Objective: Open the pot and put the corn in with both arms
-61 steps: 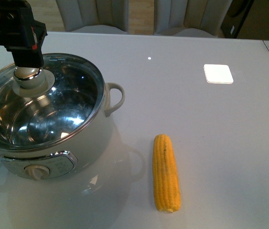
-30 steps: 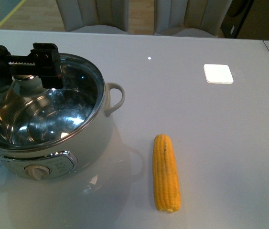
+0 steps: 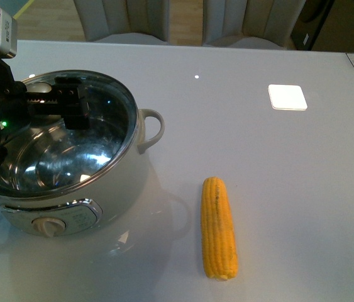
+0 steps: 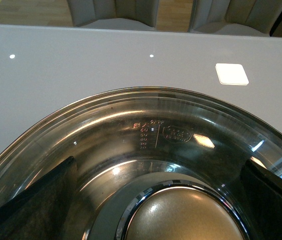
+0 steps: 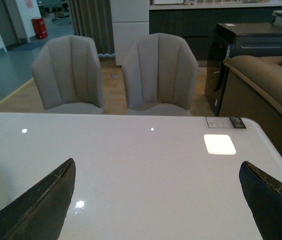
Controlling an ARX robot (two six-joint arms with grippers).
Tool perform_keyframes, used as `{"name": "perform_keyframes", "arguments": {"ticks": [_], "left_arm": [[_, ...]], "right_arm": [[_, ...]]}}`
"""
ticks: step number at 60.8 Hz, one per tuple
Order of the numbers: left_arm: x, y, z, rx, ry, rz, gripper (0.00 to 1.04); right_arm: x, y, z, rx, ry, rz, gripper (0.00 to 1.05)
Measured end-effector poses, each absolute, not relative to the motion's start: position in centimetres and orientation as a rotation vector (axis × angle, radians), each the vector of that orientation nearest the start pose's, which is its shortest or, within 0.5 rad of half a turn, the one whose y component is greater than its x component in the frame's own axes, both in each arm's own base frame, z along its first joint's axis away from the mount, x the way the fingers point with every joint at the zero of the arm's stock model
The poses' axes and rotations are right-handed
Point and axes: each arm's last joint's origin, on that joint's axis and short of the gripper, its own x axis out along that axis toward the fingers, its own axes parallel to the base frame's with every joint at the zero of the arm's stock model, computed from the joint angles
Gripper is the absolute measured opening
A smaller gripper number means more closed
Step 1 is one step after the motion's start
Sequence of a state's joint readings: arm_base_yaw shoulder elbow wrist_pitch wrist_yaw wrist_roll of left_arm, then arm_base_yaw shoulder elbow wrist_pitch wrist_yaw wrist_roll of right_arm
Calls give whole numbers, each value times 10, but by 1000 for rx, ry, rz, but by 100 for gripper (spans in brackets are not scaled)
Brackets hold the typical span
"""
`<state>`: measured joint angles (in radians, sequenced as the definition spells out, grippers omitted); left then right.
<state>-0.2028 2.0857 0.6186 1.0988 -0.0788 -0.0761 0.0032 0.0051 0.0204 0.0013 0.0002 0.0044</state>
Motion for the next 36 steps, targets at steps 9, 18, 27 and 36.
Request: {"name": "perform_keyframes", "arguments": {"ticks": [9,18,27,36], "left_arm": [[320,-64,61,-23,371,-111,80],[322,-67,62,-22,365,-118,52],[322,-67,62,-12,367,-110,42],[323,-68,63,-10,372,-105,42]], "right_arm": [[97,0,170,4,-17,3,96],[97,0,170,4,-17,3,96],[97,0,170,4,-17,3,96],[97,0,170,4,-17,3,96]]}}
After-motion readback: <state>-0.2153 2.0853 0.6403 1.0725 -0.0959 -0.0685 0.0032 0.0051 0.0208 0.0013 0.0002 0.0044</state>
